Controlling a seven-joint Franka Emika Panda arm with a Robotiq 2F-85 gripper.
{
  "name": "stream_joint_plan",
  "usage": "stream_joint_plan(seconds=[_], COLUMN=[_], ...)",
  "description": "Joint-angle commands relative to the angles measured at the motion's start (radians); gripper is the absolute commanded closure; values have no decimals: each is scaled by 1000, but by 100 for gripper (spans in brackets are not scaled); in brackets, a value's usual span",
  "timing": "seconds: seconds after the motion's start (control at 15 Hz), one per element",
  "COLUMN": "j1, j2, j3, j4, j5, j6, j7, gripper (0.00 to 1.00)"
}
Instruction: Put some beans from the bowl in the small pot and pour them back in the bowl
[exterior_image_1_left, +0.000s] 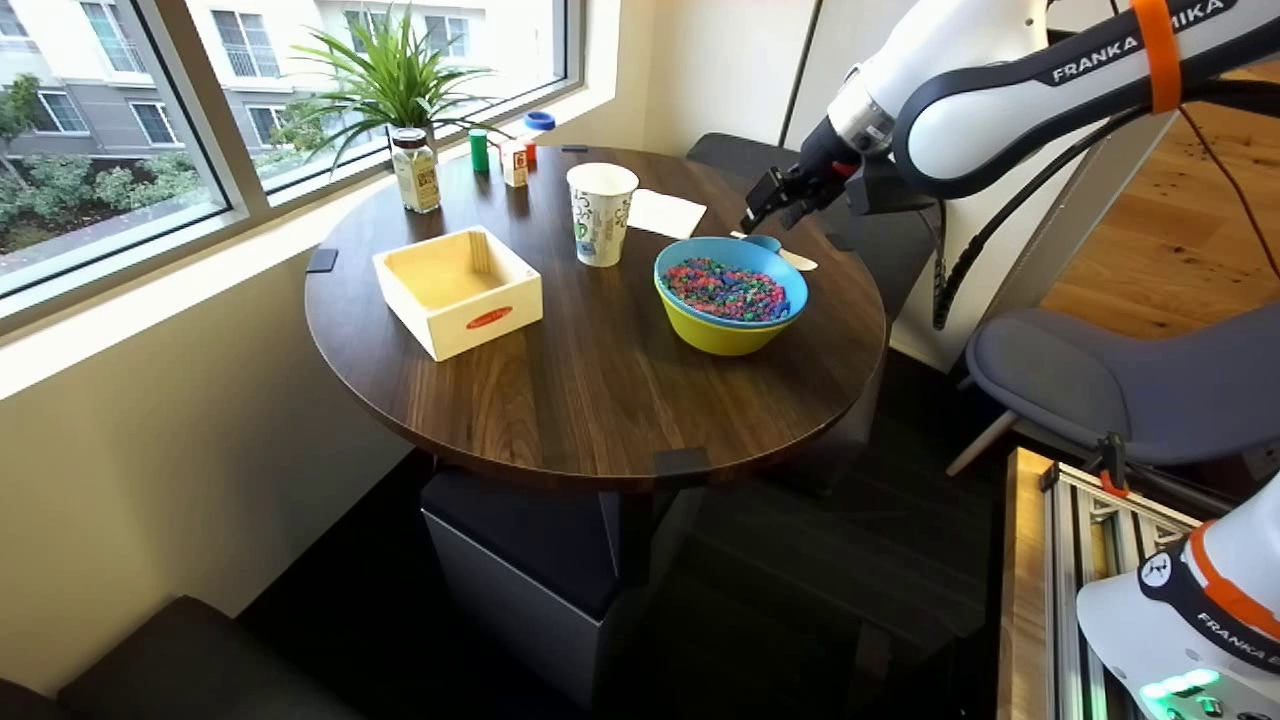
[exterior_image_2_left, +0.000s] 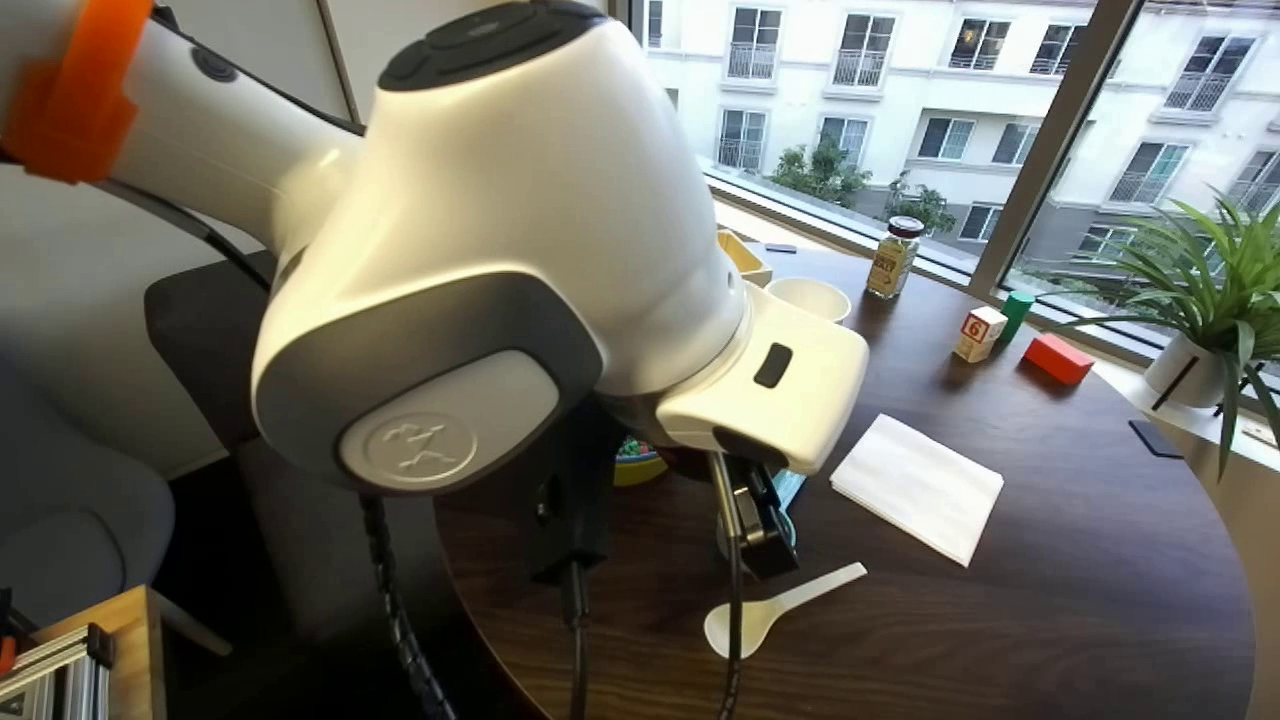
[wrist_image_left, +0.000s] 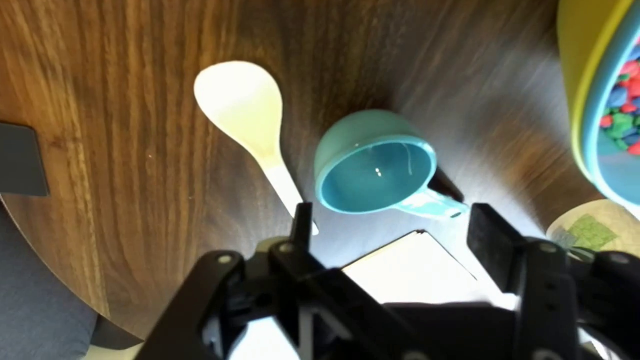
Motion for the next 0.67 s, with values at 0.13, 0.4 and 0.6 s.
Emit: stream_joint_plan(seconds=[0.13,0.4,0.6], j1=[41,85,123], j2=[-77,-167,-192], j3=[11,40,55], j4=[-9,-27,-50], j5=[-8,16,46], j6=[8,-34,-53], j7=[0,-25,-40], gripper=[0,0,0])
